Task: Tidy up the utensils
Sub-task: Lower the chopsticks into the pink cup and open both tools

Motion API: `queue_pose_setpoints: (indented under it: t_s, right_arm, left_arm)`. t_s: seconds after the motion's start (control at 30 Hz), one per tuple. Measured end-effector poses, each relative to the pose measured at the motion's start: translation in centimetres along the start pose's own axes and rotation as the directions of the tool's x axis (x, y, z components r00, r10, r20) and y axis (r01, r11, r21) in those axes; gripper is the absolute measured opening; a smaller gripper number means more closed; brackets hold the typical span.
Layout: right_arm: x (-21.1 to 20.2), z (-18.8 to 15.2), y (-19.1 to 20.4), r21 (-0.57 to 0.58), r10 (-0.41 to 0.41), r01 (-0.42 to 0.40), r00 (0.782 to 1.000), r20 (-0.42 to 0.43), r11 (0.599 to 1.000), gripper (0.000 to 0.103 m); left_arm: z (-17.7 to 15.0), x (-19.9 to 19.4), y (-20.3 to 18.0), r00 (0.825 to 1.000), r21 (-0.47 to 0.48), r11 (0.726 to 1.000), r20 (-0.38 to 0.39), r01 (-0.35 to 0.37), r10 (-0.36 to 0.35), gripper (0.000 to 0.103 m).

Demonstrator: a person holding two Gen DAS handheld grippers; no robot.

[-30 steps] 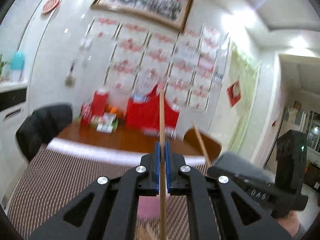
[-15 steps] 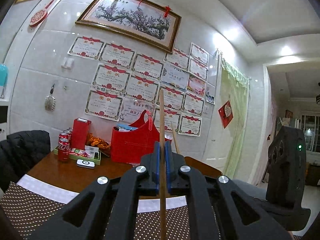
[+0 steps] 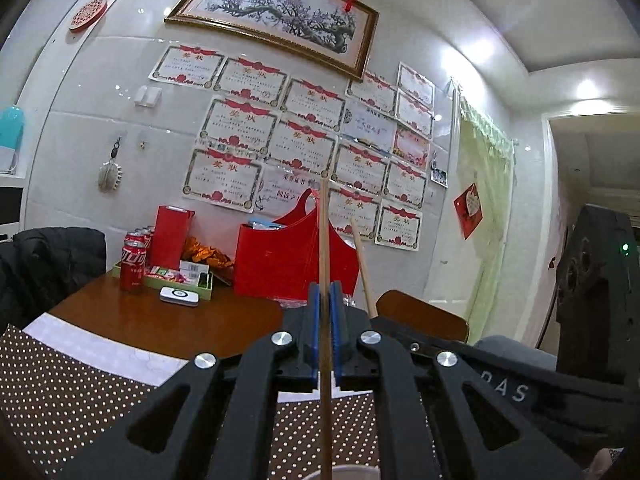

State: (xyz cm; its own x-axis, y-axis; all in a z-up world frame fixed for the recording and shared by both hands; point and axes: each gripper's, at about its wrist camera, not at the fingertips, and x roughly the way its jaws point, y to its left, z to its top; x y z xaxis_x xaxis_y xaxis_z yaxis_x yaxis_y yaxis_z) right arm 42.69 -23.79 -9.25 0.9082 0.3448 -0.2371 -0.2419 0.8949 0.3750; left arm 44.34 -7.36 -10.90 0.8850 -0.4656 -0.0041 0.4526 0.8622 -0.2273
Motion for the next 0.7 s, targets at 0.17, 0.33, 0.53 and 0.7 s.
queue_pose_setpoints:
  t_s: [0.17,0.33,0.53,0.7]
  right_arm:
    - [0.0,-0.8,-0.3,0.015,0.000,0.001,1.000,-0.030,1.000,0.007]
    - [-1.0,-0.8,-0.1,0.007,-0.001,0.001,0.999,-0.050,1.000,0.017]
    - [-4.0,0.3,-2.1,0.110,-0.023,0.022,1.000,0.002,0.994,0.092]
    - [-7.3,1.4,-2.3,0.129,-0.051,0.049,0.999,0.012,0.990,0.097]
  left_arm:
    - [-0.6,-0.8,0.5,1.000,-0.001,1.000,-0.012,-0.016,0.016,0.005]
    - [-0.8,-1.4,1.1,0.998,-0.009,0.999,-0.050,-0.031,0.031,0.023]
    - [1.0,-3.8,1.8,0.995,-0.036,0.995,-0.045,-0.095,0.093,0.081]
    - [3.3,-6.3,0.7,0.985,0.018,0.988,-0.074,-0.155,0.156,0.091]
